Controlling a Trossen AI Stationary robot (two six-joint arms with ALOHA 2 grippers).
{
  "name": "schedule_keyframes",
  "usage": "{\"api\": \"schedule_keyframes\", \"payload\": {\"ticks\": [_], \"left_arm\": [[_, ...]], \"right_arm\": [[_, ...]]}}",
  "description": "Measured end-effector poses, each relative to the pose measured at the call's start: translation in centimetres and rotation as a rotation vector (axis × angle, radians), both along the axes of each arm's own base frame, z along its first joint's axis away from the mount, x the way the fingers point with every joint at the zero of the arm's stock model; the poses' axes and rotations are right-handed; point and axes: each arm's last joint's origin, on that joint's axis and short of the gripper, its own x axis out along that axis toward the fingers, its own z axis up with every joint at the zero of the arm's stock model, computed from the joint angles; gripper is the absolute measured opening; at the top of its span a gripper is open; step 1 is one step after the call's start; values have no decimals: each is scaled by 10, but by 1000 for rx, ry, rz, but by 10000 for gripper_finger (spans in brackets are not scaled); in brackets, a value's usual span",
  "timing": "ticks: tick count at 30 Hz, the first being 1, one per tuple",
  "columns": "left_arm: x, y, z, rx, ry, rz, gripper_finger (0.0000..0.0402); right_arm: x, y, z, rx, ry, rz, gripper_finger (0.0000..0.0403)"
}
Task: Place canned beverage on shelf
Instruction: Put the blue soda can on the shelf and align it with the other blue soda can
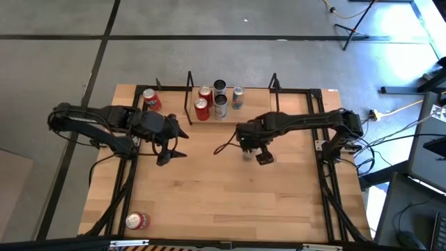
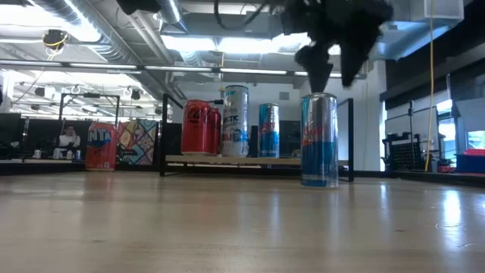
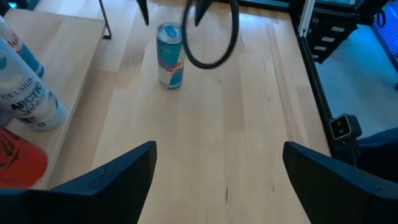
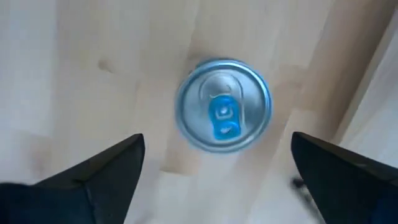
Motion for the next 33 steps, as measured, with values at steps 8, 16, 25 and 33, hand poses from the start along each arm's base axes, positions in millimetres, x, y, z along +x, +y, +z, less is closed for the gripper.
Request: {"api": "schedule_keyframes", "payload": {"ticks": [8,16,25,33], "left_arm": [[-6,2,3,39,-17,40,345],[-5,4,5,43,-36,59,345],[-5,4,5,43,-38,59,345],[-5,4,5,37,-37,64,345]], "right_arm": [[-16,2,37,147,-110,-502,385],[-8,16,34,89,-196,-776,385],[7,19,6,-5,-156,-986,385],[16,21,-16,-38,-55,-974,385]]}}
